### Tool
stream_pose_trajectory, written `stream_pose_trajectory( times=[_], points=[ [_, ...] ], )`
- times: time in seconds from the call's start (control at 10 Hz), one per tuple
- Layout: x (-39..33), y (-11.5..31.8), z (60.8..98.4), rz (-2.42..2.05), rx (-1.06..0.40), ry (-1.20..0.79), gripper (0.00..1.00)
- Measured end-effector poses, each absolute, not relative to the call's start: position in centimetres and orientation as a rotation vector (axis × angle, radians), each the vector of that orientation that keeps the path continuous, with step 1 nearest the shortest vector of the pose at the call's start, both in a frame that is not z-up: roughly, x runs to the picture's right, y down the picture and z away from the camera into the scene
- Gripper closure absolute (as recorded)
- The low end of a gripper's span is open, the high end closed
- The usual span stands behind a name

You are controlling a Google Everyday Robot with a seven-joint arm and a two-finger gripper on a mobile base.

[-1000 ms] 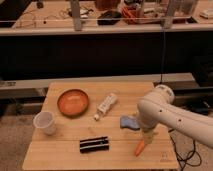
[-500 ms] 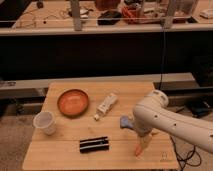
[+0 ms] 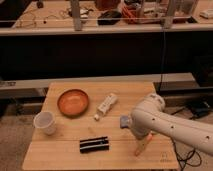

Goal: Push the eraser across the table

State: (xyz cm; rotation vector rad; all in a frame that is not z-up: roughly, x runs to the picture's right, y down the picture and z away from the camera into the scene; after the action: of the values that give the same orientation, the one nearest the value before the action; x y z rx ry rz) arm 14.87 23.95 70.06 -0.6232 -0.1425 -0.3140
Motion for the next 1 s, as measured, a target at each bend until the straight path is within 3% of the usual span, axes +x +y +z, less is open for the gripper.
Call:
stream_pose_trajectory(
  times=[0.3, 1.0],
  points=[
    [14.4, 24.7, 70.4, -0.328, -0.628, -0.153, 0.23],
    [13.2, 26.5, 70.9, -0.347, -0.642, -0.174, 0.94]
  ],
)
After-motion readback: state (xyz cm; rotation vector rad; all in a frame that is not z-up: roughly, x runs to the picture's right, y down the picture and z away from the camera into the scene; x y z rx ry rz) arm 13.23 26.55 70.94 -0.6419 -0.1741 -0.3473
